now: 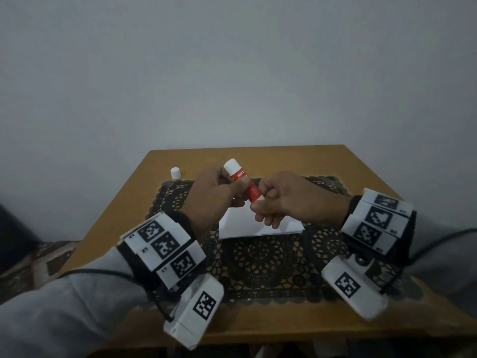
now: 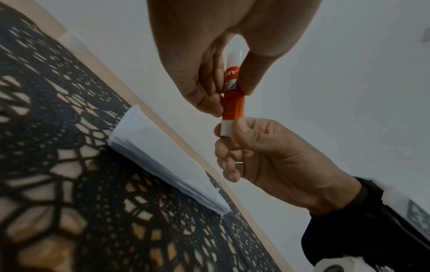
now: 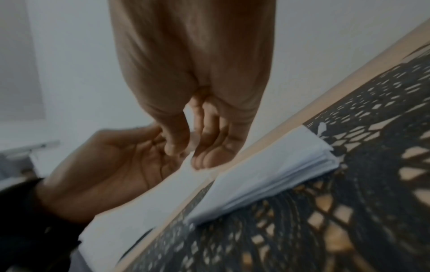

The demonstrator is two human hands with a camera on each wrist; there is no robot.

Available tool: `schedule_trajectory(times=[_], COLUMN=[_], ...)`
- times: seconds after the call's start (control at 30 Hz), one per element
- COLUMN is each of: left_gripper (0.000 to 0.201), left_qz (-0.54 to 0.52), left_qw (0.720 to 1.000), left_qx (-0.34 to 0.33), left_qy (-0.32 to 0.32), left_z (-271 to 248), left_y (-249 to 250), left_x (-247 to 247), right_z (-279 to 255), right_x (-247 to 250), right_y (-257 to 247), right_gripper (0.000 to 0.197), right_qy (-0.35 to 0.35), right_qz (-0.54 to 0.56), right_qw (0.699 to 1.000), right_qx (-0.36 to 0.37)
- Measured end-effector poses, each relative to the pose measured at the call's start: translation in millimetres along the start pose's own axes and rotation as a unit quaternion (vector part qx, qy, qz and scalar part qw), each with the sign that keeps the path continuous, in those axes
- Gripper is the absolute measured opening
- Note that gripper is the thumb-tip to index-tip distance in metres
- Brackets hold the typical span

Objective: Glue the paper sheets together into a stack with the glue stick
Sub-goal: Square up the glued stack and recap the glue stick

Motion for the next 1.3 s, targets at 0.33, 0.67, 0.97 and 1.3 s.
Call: schedule_trajectory(times=[0.33, 0.67, 0.97, 1.3], left_gripper=[0.02, 0.027, 0.022, 0.022], left_qz=[-0.002, -0.025, 0.018, 0.012], left_qw=[1.0, 0.999, 0.999, 0.999], left_qx=[-0.019, -0.024, -0.043, -0.034], left_qy=[0.019, 0.015, 0.008, 0.0], left_z=[-0.8, -2.5, -6.2, -5.4], left_y=[-2.0, 2.9, 7.5, 2.1], left_x=[5.0, 3.8, -0.5, 3.2], right_z=[-0.3, -0.7, 0.9, 1.2], right_x=[-7.0, -7.1, 0.3, -2.1], right_y=[4.6, 2.9, 0.4, -1.3], right_gripper=[0.014, 0.026, 0.035, 0.028], right_qy=[-0.019, 0.011, 0.067, 0.048], right_qz=[0.078, 0.077, -0.001, -0.011], right_qw=[0.997, 0.997, 0.998, 0.999], right_qx=[-0.007, -0.001, 0.016, 0.021])
Point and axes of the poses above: each hand's wrist, its own z-axis towards the middle knuckle, its own x-axis out of the back of the hand, y = z × x, the point moved 7 cm from there along z, towards the middle knuckle, and after that the axes turned 13 degrees about x, right-handed, at the moved point
